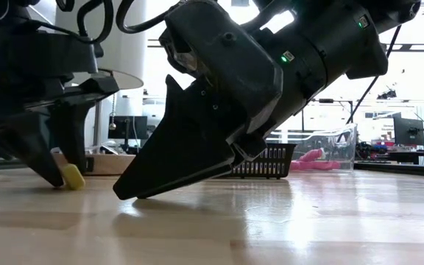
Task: Pick & Place School Supplies
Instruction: Put the yellow eraser into the black bin
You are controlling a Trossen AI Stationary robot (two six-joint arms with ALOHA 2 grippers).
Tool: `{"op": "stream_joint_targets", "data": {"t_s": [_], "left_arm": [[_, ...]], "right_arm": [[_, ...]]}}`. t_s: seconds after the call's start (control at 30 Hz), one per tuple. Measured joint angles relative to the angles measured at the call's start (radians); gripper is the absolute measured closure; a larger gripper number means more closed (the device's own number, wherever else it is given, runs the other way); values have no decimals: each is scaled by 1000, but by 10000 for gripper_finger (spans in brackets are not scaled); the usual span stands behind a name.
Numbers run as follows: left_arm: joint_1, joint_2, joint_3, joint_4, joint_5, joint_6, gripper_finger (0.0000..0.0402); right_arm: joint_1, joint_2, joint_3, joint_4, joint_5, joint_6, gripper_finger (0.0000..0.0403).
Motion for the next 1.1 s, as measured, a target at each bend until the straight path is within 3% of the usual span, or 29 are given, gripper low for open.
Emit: {"op": "stream_joint_targets", "data": {"t_s": [0.4,0.67,1.1], "left_arm": [[0,0,0,63,-15,-9,329],[-18,0,9,92,-17,-42,356],[-64,0,10,215,-26,-59,359]], "right_arm": [[0,0,0,-1,10,-4,259],[2,1,0,-6,74,-25,259],[-1,5,-3,50,252,-128,259]]}}
